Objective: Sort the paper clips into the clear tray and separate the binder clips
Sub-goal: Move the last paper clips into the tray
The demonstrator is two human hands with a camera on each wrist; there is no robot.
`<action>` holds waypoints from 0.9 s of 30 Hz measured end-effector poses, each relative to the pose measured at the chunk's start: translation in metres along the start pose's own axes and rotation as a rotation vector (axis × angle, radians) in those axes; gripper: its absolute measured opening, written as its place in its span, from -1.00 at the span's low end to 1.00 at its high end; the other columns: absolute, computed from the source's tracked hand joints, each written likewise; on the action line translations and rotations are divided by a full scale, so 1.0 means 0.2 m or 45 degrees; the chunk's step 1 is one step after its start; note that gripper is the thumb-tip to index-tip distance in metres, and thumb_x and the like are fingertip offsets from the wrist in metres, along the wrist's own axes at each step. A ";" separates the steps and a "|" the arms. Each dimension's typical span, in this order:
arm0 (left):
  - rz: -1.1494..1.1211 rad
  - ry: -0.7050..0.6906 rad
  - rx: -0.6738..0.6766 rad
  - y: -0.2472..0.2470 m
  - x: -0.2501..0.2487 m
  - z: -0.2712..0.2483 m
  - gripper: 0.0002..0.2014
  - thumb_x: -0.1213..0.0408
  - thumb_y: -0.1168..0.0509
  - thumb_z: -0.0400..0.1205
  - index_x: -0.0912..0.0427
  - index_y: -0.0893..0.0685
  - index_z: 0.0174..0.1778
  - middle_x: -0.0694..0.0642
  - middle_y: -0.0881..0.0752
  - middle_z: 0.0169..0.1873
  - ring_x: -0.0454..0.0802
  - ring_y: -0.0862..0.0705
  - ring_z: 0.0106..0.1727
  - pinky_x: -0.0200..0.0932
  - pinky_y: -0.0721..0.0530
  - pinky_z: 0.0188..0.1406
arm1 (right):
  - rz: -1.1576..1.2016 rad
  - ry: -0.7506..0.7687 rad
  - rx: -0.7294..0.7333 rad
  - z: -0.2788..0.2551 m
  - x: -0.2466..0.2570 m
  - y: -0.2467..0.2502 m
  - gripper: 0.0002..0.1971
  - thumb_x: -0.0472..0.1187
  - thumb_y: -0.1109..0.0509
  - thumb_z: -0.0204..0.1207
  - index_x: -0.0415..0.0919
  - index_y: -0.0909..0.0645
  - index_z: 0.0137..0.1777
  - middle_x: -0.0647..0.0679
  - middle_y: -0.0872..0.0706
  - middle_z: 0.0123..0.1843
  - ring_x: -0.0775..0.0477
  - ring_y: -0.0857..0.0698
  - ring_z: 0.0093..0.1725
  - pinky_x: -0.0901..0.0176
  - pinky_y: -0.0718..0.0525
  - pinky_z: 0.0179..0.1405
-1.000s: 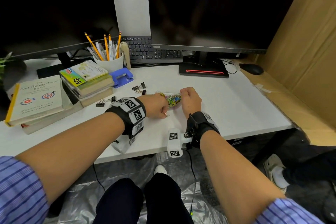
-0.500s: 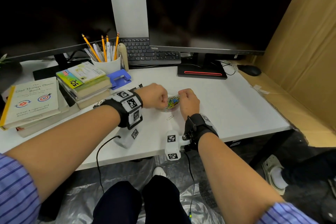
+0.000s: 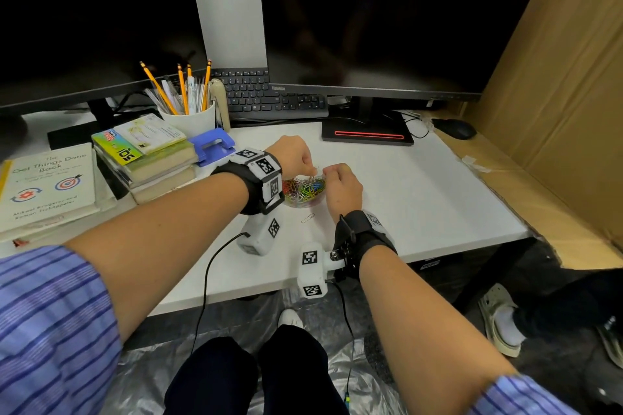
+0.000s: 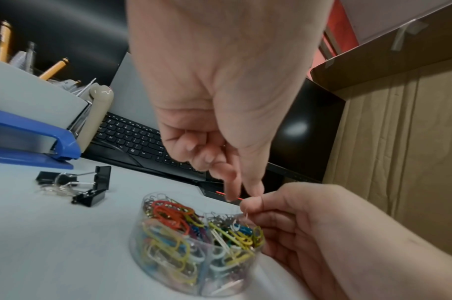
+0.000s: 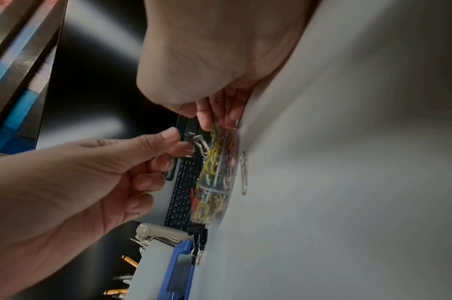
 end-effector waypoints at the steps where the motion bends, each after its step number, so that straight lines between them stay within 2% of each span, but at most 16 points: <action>1: 0.002 0.007 0.006 0.00 0.00 0.00 -0.68 0.10 -0.40 0.56 0.31 -0.79 0.02 0.17 -0.79 0.03 0.10 -0.72 0.09 -0.08 -0.65 0.04 | 0.004 -0.001 0.001 0.00 0.00 0.00 -0.74 -0.21 -0.14 0.64 -0.26 -0.61 0.16 -0.16 -0.71 0.17 -0.12 -0.58 0.05 0.18 -0.46 0.03; 3: 0.019 0.020 0.005 0.00 0.01 -0.02 -0.69 0.08 -0.40 0.56 0.25 -0.77 0.05 0.14 -0.77 0.06 0.08 -0.71 0.10 -0.10 -0.66 0.06 | 0.009 -0.001 -0.001 0.00 0.00 0.00 -0.73 -0.20 -0.14 0.64 -0.26 -0.61 0.16 -0.16 -0.71 0.17 -0.10 -0.57 0.04 0.17 -0.47 0.05; 6: 0.050 -0.031 -0.037 0.02 -0.01 -0.08 -0.80 0.22 -0.36 0.59 0.19 -0.74 0.07 0.11 -0.73 0.09 0.06 -0.69 0.12 -0.16 -0.60 0.02 | 0.022 -0.001 -0.004 0.00 -0.01 0.00 -0.74 -0.19 -0.15 0.64 -0.27 -0.62 0.15 -0.17 -0.71 0.17 -0.11 -0.58 0.06 0.16 -0.49 0.06; 8: 0.076 -0.076 -0.015 0.01 -0.02 -0.14 -0.85 0.27 -0.33 0.56 0.18 -0.76 -0.03 0.08 -0.77 -0.04 0.02 -0.70 -0.01 -0.21 -0.63 -0.13 | 0.028 -0.001 -0.005 0.00 0.00 0.00 -0.74 -0.19 -0.15 0.64 -0.27 -0.62 0.14 -0.17 -0.71 0.17 -0.10 -0.57 0.04 0.13 -0.51 0.08; 10: 0.151 -0.093 0.060 -0.03 -0.04 -0.21 -0.85 0.18 -0.35 0.54 0.16 -0.77 -0.11 0.03 -0.75 -0.22 -0.03 -0.66 -0.16 -0.30 -0.54 -0.36 | 0.038 -0.007 -0.009 0.00 -0.01 -0.01 -0.74 -0.19 -0.15 0.63 -0.27 -0.62 0.13 -0.16 -0.72 0.15 -0.08 -0.57 0.03 0.09 -0.53 0.10; 11: 0.202 -0.101 0.096 -0.05 -0.05 -0.24 -0.83 0.12 -0.36 0.53 0.13 -0.77 -0.15 0.01 -0.73 -0.26 -0.02 -0.66 -0.18 -0.29 -0.53 -0.38 | 0.048 -0.010 -0.012 0.00 -0.01 -0.01 -0.75 -0.20 -0.15 0.63 -0.27 -0.62 0.12 -0.16 -0.72 0.14 -0.08 -0.57 0.02 0.09 -0.53 0.09; 15: 0.422 -0.151 0.150 -0.16 -0.04 -0.31 -0.76 0.00 -0.34 0.51 0.06 -0.78 -0.11 0.00 -0.78 -0.10 0.04 -0.73 -0.04 -0.16 -0.61 -0.19 | 0.078 -0.015 -0.009 0.00 -0.01 0.00 -0.74 -0.20 -0.16 0.63 -0.31 -0.61 0.12 -0.18 -0.71 0.12 -0.08 -0.57 -0.01 0.17 -0.49 0.01; 20: 0.378 -0.150 0.109 -0.20 -0.03 -0.32 -0.79 0.20 -0.25 0.55 0.13 -0.78 -0.08 0.06 -0.78 -0.05 0.11 -0.73 0.03 -0.05 -0.74 -0.05 | 0.061 -0.008 -0.002 0.00 -0.01 0.00 -0.74 -0.20 -0.16 0.63 -0.30 -0.62 0.13 -0.17 -0.71 0.14 -0.07 -0.56 0.00 0.18 -0.48 0.02; 22: 0.324 -0.133 0.129 -0.21 -0.02 -0.31 -0.79 0.26 -0.23 0.53 0.17 -0.78 -0.10 0.07 -0.78 -0.07 0.12 -0.72 0.02 -0.05 -0.73 -0.11 | 0.046 0.001 -0.003 0.00 -0.01 0.00 -0.74 -0.22 -0.16 0.62 -0.28 -0.64 0.13 -0.16 -0.72 0.16 -0.08 -0.57 0.04 0.18 -0.48 0.06; 24: 0.293 -0.115 0.164 -0.23 -0.02 -0.31 -0.79 0.28 -0.24 0.52 0.20 -0.78 -0.12 0.06 -0.76 -0.13 0.11 -0.72 -0.01 -0.13 -0.61 -0.24 | 0.051 0.002 -0.012 0.00 -0.01 0.00 -0.74 -0.23 -0.16 0.61 -0.27 -0.65 0.12 -0.16 -0.72 0.17 -0.14 -0.61 0.11 0.19 -0.48 0.07; 27: 0.294 -0.132 0.149 -0.22 -0.02 -0.31 -0.82 0.26 -0.24 0.51 0.18 -0.76 -0.14 0.06 -0.76 -0.14 0.08 -0.71 -0.03 -0.18 -0.52 -0.26 | 0.064 0.006 -0.011 0.00 -0.01 0.00 -0.74 -0.24 -0.16 0.61 -0.27 -0.65 0.12 -0.15 -0.72 0.16 -0.14 -0.61 0.10 0.21 -0.46 0.04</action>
Point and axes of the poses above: each hand's wrist, its own z-axis towards the middle knuckle, its own y-axis out of the back of the hand, x = y × z, the point moved 6 cm from there along z, towards the middle knuckle
